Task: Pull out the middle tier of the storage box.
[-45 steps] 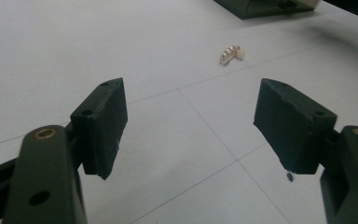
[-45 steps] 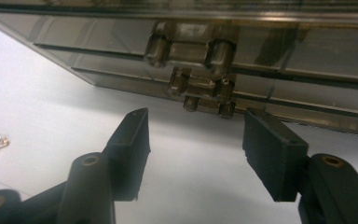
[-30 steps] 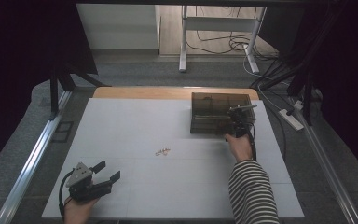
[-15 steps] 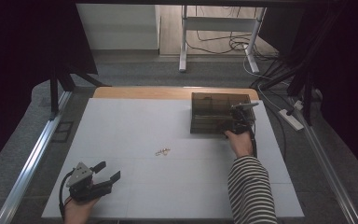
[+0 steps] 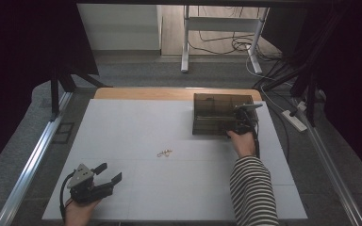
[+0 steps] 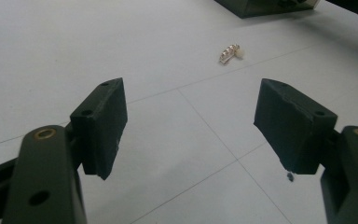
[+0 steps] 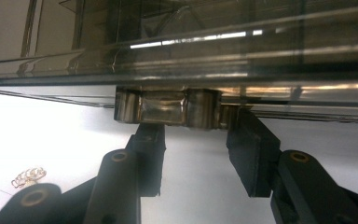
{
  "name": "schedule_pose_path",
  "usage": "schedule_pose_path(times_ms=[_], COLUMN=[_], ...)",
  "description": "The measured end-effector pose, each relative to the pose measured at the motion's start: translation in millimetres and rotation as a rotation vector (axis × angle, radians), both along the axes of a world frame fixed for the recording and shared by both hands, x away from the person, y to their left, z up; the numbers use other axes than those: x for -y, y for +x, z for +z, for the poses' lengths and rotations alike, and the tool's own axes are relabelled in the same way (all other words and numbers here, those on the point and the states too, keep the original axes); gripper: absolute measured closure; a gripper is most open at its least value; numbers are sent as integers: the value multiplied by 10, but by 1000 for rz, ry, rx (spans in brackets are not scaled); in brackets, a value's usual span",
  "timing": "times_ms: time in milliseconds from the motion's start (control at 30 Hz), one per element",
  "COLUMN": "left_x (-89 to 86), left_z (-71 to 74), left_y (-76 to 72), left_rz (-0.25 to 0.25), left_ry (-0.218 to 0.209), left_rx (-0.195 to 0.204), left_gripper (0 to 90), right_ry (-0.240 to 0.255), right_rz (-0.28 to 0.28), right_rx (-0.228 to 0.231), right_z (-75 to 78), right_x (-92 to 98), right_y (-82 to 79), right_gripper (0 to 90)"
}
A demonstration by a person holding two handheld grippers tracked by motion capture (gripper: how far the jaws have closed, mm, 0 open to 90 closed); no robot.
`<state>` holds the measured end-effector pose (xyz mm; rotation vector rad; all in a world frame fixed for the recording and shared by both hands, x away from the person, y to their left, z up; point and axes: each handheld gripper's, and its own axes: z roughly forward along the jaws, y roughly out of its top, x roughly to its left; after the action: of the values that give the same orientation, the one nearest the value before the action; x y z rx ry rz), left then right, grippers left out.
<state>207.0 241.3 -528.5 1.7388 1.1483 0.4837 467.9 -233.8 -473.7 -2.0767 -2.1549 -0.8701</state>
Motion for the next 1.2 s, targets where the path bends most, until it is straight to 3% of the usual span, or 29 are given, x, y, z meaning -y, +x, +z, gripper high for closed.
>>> schedule_pose_path(times_ms=[467, 1200], left_x=[10, 33], left_z=[-1, -4], left_y=[-1, 8], left_rz=[-4, -6], left_ry=[5, 14], left_rx=[-1, -3], left_gripper=[260, 261], right_ry=[-6, 19], right_rz=[11, 42], right_rx=[-3, 20], right_z=[11, -16], right_x=[0, 59], right_y=[-20, -207], right_gripper=[592, 593])
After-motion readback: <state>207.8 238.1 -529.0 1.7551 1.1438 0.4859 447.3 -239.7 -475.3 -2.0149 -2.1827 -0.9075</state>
